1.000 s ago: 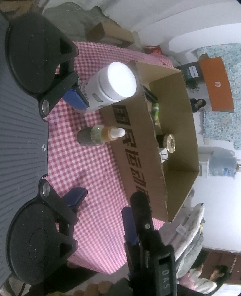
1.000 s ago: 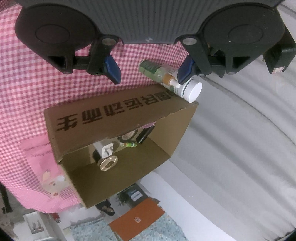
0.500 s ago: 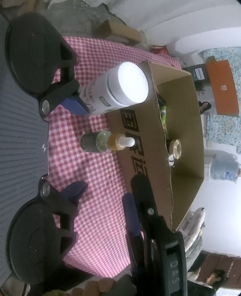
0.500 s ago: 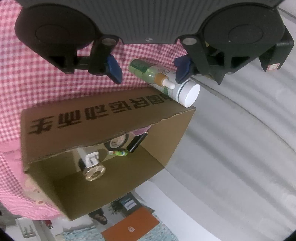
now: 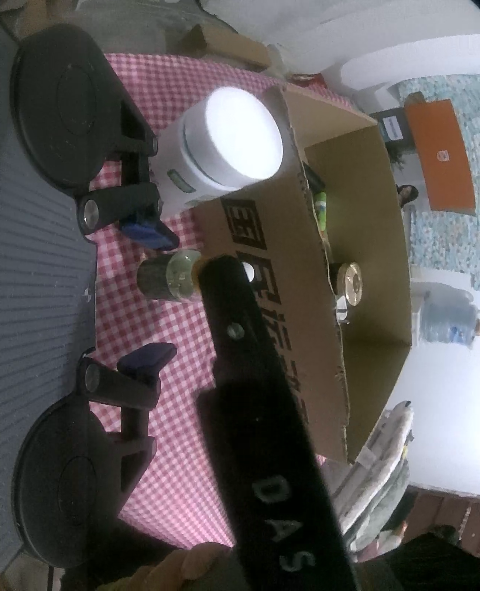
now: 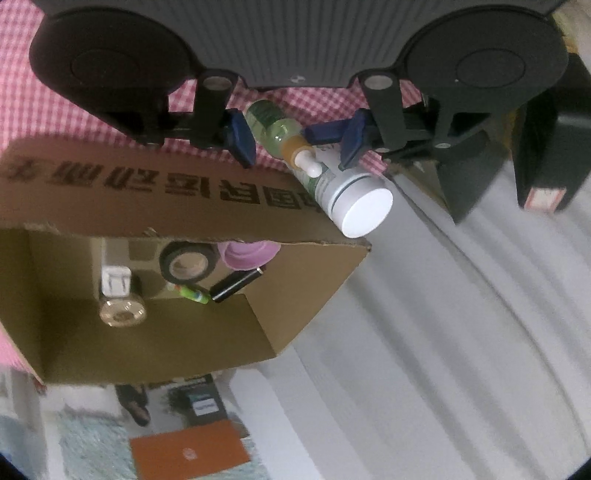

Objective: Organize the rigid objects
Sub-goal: 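Close the right gripper around the dropper bottle and lift it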

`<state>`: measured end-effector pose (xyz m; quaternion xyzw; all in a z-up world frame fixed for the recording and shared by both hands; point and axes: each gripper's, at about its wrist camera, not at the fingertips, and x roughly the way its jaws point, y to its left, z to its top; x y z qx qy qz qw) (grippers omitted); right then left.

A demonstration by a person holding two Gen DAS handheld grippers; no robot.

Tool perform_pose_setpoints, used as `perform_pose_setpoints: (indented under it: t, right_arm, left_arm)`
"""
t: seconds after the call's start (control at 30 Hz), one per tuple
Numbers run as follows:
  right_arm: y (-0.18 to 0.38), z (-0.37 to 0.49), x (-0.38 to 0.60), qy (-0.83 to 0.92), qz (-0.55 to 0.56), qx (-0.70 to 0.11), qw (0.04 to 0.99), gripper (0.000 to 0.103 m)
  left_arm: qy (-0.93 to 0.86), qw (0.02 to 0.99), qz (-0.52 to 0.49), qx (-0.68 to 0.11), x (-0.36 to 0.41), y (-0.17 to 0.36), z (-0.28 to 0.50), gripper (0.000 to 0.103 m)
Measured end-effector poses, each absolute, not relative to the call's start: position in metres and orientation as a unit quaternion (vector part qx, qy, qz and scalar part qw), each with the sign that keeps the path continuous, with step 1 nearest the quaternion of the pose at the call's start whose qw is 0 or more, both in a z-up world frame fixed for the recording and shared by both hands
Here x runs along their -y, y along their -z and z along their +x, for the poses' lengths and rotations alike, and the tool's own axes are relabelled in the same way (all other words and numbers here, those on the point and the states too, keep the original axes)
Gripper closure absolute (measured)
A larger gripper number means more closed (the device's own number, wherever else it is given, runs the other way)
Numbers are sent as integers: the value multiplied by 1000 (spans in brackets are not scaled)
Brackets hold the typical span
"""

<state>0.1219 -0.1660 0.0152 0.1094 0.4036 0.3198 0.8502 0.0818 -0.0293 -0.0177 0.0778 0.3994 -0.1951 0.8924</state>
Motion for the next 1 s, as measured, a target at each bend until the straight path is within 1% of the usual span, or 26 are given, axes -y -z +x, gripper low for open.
perform_pose_setpoints:
  t: [0.1,0.13,0.17,0.23,0.4,0.7,1.0]
  right_arm:
    - [-12,128,160,-324,88,-408,849,57]
    - [-11,131,159,-326,85,-411,847,61]
    - [-9,133,158,-328,83,-414,845,63]
    - [-6,137,157,-330,83,-420,841,71]
    - [-3,139,161,-335,88,-418,840,78]
    - [-5,133,187,-315,94,-421,846,78]
    - [-3,133,204,-309,112,-425,843,78]
  left_arm:
    - [194,892,81,-401,32,22,87,50]
    - [194,892,81,-401,32,23,88,50]
    - [194,891,81,-401,32,23,90,51]
    - [196,892,81,-400,33,24,91,53]
    - [203,891,82,-397,37,25,94,54]
    - [240,883,81,-395,56,25,95,54]
    - [247,880,140,-380,79,33,93,54]
